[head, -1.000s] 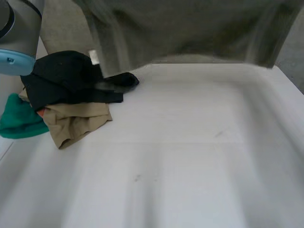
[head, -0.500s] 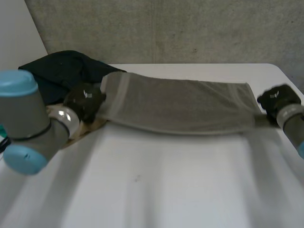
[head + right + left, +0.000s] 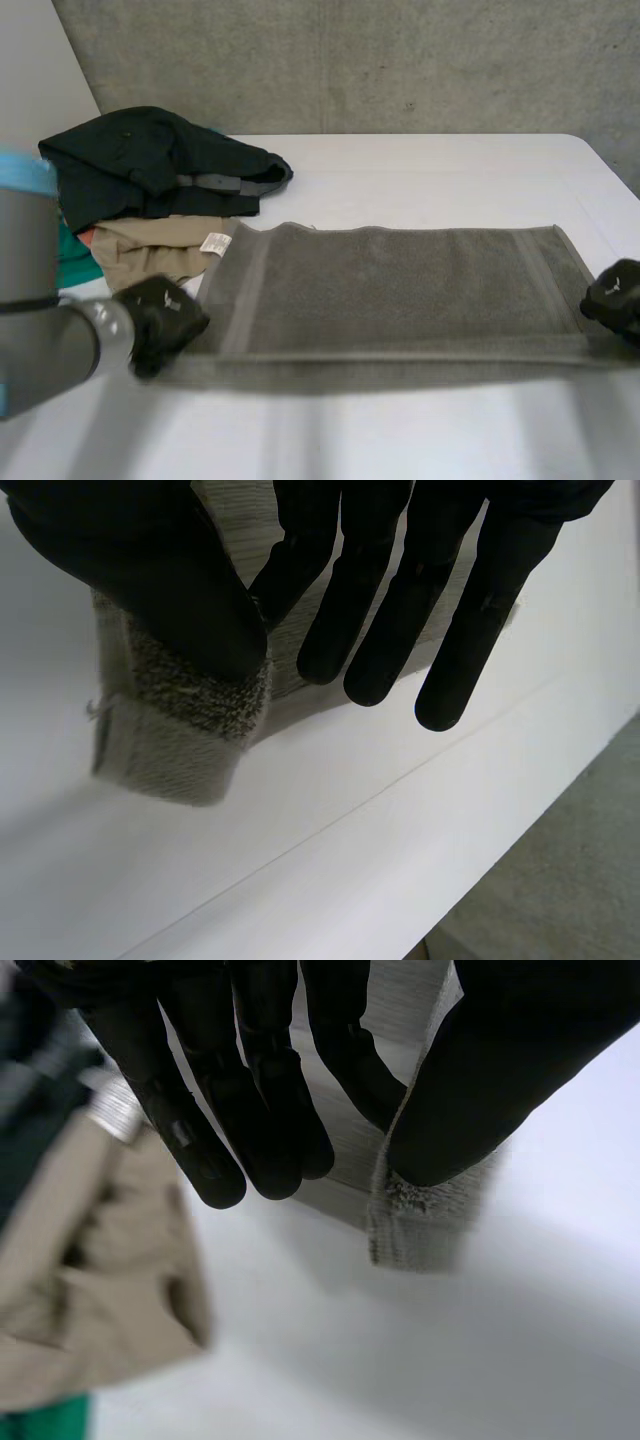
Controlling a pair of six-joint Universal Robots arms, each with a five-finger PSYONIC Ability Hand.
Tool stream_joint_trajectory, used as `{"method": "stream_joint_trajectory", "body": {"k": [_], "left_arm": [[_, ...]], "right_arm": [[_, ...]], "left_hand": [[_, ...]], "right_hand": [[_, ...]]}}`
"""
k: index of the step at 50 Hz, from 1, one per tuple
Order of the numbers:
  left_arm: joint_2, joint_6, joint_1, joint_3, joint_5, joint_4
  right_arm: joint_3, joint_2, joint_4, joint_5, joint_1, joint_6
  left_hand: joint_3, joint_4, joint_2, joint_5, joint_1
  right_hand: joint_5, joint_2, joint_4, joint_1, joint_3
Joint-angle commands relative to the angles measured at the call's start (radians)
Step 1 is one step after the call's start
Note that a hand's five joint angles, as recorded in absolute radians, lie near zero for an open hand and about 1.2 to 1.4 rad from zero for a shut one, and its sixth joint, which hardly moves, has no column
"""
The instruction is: Fold the laundry.
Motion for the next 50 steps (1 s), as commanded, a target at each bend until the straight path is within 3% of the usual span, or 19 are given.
{"method": "stream_joint_trajectory", "body": {"k": [1, 13, 24, 31, 32, 34, 35, 42, 50], "left_arm": [[-0.177, -0.065, -0.052, 0.283, -0.051, 0.119], [-0.521, -0.080, -0.097, 0.742, -0.189, 0.186], [-0.711, -0.040, -0.106, 0.988, -0.190, 0.212], [-0.766, -0.023, -0.112, 1.034, -0.177, 0.264], [-0.769, -0.022, -0.112, 1.032, -0.177, 0.269], [-0.771, -0.025, -0.114, 1.028, -0.173, 0.277], [-0.769, -0.026, -0.118, 1.020, -0.173, 0.284], [-0.719, -0.030, -0.138, 0.959, -0.148, 0.398], [-0.581, -0.086, -0.131, 0.798, -0.177, 0.537]], "right_arm": [[-0.176, 0.139, -0.135, 0.049, 0.047, 0.157], [-0.451, 0.352, -0.272, 0.067, 0.135, 0.313], [-0.661, 0.548, -0.301, 0.176, 0.164, 0.291], [-0.721, 0.613, -0.374, 0.188, 0.175, 0.281], [-0.723, 0.619, -0.387, 0.188, 0.176, 0.279], [-0.726, 0.630, -0.410, 0.193, 0.179, 0.273], [-0.726, 0.636, -0.427, 0.199, 0.184, 0.265], [-0.718, 0.604, -0.467, 0.247, 0.187, 0.282], [-0.600, 0.461, -0.539, 0.233, 0.186, 0.461]], "left_hand": [[0.203, 0.194, 0.197, 0.224, 0.222], [0.203, 0.194, 0.197, 0.224, 0.222], [0.203, 0.194, 0.197, 0.224, 0.222], [0.203, 0.194, 0.197, 0.224, 0.222], [0.203, 0.194, 0.197, 0.224, 0.222], [-0.383, -0.392, -0.390, -0.362, -0.364], [-1.019, -1.027, -1.025, -0.998, -1.000], [-1.019, -1.027, -1.025, -0.998, -1.000], [-1.019, -1.027, -1.025, -0.998, -1.000]], "right_hand": [[0.193, 0.217, 0.202, 0.264, 0.207], [0.193, 0.217, 0.202, 0.264, 0.207], [0.193, 0.217, 0.202, 0.264, 0.207], [0.193, 0.217, 0.202, 0.264, 0.207], [0.061, 0.085, 0.070, 0.133, 0.076], [-0.653, -0.629, -0.644, -0.581, -0.638], [-1.029, -1.005, -1.020, -0.958, -1.015], [-1.029, -1.005, -1.020, -0.958, -1.015], [-1.029, -1.005, -1.020, -0.958, -1.015]]}}
